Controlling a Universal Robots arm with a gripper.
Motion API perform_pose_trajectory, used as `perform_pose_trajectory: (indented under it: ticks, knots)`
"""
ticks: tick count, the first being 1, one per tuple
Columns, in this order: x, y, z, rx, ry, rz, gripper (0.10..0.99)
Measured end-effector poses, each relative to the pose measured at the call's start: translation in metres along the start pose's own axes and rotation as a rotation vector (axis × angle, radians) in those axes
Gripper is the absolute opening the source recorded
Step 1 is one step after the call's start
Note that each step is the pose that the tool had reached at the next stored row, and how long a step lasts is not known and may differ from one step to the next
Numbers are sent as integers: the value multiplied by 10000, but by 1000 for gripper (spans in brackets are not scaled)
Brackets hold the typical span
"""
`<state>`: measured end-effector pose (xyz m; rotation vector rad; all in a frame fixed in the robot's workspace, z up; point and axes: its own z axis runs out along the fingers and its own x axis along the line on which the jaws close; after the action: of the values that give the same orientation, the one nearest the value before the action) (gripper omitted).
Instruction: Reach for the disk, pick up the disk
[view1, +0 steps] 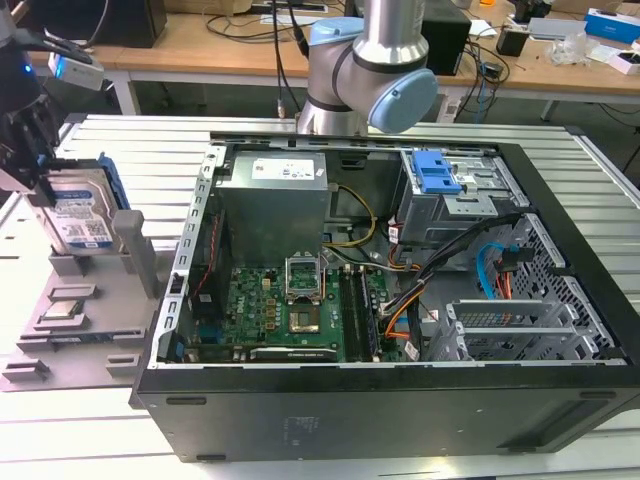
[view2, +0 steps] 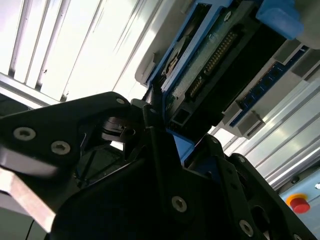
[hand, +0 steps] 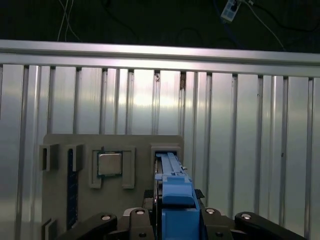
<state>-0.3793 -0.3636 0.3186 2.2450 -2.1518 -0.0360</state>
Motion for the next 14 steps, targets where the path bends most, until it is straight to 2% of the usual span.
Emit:
perform_pose_trajectory:
  ticks: [8, 14]
  knots:
    - [1, 9, -244, -1, 0, 1, 369]
    - [2, 13, -385, 0, 0, 0, 369]
